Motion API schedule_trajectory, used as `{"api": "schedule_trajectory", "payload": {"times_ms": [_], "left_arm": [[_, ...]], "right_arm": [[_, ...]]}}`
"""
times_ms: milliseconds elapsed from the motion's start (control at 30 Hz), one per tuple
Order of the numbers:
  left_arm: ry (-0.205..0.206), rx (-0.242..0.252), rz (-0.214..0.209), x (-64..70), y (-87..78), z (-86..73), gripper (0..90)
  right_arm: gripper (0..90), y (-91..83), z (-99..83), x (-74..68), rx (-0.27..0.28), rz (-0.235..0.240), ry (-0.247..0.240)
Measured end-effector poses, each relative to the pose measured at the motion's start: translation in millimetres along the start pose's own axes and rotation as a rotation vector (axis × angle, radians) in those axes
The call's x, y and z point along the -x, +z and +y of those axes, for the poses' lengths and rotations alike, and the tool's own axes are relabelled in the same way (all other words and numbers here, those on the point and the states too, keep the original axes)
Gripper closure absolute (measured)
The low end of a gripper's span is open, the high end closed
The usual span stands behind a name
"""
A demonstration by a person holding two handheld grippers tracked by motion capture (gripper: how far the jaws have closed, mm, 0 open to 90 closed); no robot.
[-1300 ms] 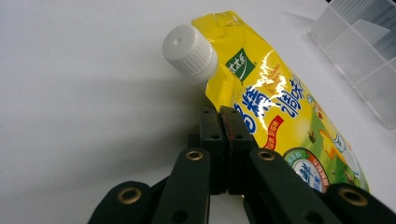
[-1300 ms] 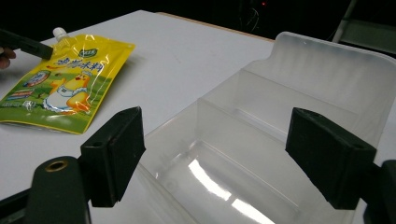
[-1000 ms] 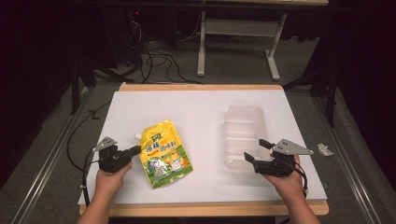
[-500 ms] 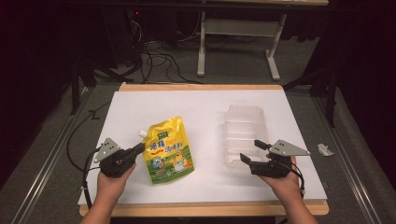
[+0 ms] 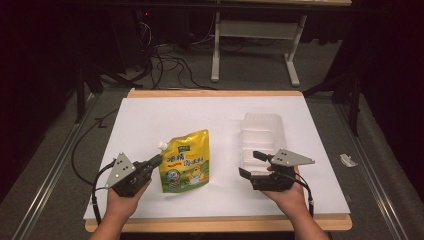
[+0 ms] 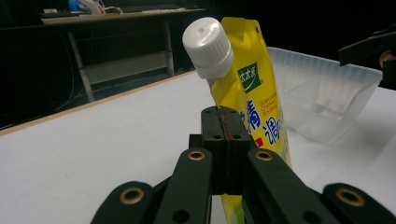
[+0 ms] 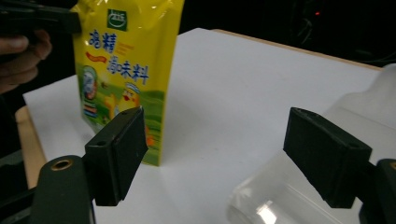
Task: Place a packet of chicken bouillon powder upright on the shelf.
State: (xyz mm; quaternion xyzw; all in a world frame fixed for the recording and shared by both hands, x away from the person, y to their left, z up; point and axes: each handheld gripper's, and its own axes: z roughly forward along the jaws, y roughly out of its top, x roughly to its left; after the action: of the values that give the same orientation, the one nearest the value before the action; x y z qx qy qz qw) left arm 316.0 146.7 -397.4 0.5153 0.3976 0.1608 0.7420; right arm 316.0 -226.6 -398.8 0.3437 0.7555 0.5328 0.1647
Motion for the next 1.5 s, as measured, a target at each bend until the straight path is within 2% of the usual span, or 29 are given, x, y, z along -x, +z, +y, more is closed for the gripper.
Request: {"api": "schedule_trajectory", "payload": {"times_ms": [133, 200, 233, 433, 500, 700, 1233, 1500], "left_arm": [[0.017, 0.002, -0.019, 3.7, -1.0, -0.4, 90.0], [0.026, 0.001, -0.028, 5.5, -1.7, -0.5, 90.0], [0.029, 0.001, -0.033, 6.5, -2.0, -0.6, 90.0], [0.062, 0.001, -0.062, 12.7, -4.4, -1.7, 90.0], [0.075, -0.003, -0.071, 14.4, -5.5, -2.1, 90.0], [0.084, 0.002, -0.09, 18.6, -6.4, -3.2, 90.0], [0.088, 0.006, -0.11, 22.6, -7.5, -4.2, 90.0], [0.098, 0.003, -0.119, 23.7, -8.3, -4.5, 90.0]], "right_arm": [[18.4, 13.7, 8.8, -8.1, 0.004, 0.052, 0.031], [17.0, 24.2, 16.0, -15.1, 0.001, 0.077, 0.027], [17.0, 24.2, 16.0, -15.1, 0.001, 0.077, 0.027], [17.5, 51.9, 27.0, -23.4, -0.015, 0.106, 0.022], [17.7, 55.8, 28.1, -24.5, -0.014, 0.114, 0.02], [19.7, 73.5, 29.9, -31.4, -0.036, 0.138, 0.012], [28.8, 90.7, 29.4, -34.6, -0.048, 0.177, 0.004], [33.9, 89.4, 29.2, -36.2, -0.039, 0.194, 0.004]]}}
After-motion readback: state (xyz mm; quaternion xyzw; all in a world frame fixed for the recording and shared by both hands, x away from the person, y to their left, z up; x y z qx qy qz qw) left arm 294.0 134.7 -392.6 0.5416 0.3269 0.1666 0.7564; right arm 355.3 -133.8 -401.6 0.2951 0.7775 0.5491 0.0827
